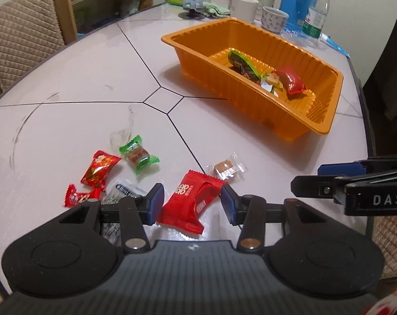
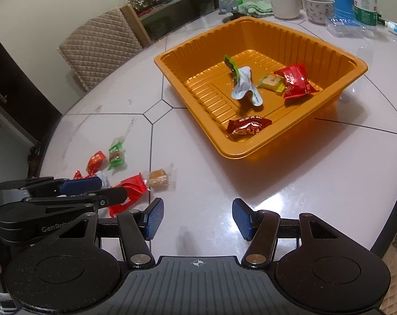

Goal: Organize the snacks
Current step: 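Move both open grippers back from the tray to the candy pile, then lower the left gripper onto the red square candy packet and close, then lower the right gripper onto the clear wrapped brown candy and close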

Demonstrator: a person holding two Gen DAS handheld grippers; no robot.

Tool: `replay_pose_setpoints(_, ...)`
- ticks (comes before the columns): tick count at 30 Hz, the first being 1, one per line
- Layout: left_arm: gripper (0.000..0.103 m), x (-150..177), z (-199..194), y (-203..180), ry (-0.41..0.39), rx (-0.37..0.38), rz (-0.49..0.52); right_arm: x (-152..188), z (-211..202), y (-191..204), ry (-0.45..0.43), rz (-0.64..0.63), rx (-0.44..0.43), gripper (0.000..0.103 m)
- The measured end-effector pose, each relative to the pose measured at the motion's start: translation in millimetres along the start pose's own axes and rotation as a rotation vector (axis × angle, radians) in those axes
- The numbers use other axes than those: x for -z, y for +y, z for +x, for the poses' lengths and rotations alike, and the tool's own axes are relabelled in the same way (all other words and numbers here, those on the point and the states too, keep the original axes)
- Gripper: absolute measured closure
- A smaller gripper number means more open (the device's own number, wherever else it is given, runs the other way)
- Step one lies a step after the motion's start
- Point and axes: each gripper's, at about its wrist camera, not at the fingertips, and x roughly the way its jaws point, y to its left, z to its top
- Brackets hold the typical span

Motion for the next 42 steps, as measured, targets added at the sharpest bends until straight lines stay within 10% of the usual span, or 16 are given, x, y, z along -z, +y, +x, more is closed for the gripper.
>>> replay_pose_setpoints(28, 0.072, -2, 19, 3, 0.083, 0.004, -0.096, 0, 9, -3, 0.028, 0.01, -0.008, 0.045)
replay_pose_setpoints(42, 0.08, -1, -26, 29, -0.023, -0.06, -0.212, -2, 20, 31, -0.021, -0.166, -0.053, 0.045)
